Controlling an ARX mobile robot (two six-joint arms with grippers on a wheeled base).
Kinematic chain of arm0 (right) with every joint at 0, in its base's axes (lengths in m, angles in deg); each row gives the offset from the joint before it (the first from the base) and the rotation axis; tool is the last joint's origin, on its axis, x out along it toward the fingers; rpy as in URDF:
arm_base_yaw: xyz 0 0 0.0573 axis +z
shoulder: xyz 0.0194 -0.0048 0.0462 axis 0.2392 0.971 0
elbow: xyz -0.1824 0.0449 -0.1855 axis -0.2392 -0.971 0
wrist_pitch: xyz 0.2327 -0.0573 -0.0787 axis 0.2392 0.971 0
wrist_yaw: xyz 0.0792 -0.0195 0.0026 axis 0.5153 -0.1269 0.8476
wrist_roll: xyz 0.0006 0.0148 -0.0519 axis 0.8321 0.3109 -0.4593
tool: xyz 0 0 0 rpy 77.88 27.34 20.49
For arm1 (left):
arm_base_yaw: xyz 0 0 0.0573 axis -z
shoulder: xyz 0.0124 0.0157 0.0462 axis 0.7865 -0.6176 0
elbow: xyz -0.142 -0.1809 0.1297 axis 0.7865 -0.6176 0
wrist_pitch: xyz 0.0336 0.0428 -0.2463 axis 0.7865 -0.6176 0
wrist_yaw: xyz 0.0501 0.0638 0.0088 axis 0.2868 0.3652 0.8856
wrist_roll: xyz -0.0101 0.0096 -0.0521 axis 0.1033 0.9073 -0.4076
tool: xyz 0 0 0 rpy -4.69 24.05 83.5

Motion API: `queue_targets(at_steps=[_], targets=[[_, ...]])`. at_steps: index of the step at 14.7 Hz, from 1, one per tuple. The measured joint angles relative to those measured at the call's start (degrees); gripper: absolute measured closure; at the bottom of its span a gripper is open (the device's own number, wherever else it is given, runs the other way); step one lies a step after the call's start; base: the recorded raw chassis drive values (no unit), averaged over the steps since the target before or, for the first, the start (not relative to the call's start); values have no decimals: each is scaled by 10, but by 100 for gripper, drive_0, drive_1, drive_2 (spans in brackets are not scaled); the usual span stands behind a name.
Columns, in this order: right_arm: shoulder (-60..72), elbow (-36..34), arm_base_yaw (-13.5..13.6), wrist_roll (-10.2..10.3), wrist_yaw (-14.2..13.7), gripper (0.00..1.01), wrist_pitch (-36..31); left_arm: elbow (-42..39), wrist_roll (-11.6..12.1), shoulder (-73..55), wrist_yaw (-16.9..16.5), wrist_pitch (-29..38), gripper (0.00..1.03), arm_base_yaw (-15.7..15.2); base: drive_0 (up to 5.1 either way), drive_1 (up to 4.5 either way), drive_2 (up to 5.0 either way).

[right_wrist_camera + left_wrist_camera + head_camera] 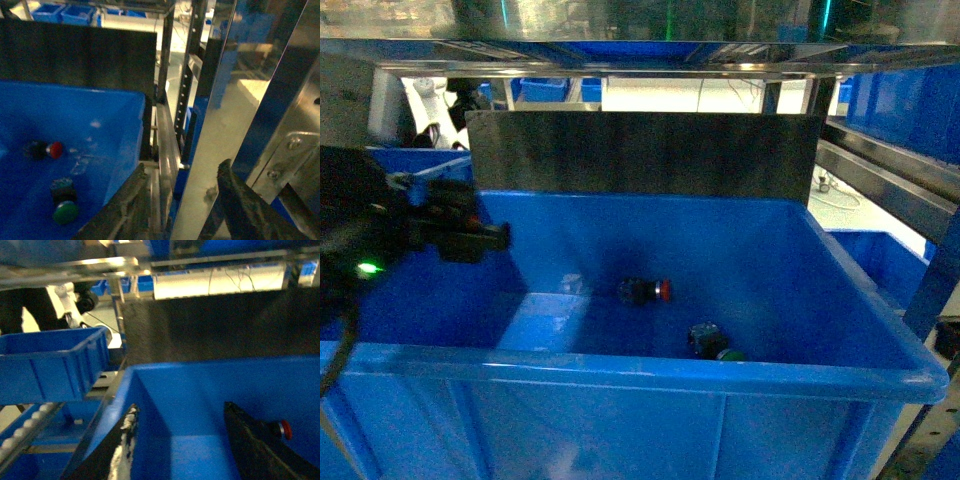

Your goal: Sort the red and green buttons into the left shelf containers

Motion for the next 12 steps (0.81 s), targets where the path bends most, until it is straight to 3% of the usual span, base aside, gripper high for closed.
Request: queue_targets(at_steps=[1,4,8,9,10,11,12], targets=[[-39,-21,-4,0,10,64,-3,-31,-14,48,-5,7,60,-12,0,0,0],[-130,-80,-29,0,41,98,0,-133,-28,135,-37,0,97,-32,0,0,0],[-276,-131,-57,2,71,99,82,-216,-32,273,-65,-20,101,-61,0,0,0],[-316,-141,-65,2,75,99,112,-235,-32,306,-70,-41,101,-68,0,0,0],[-384,-142,-91,2,112,99,193,-245,-32,351,-76,-88,101,-73,0,0,0],[-443,-142,-112,2,119,99,231,-250,-32,411,-84,-133,101,-79,0,0,0],[-484,-144,-114,2,120,99,261,-258,-32,461,-117,-158,101,-109,0,0,0]])
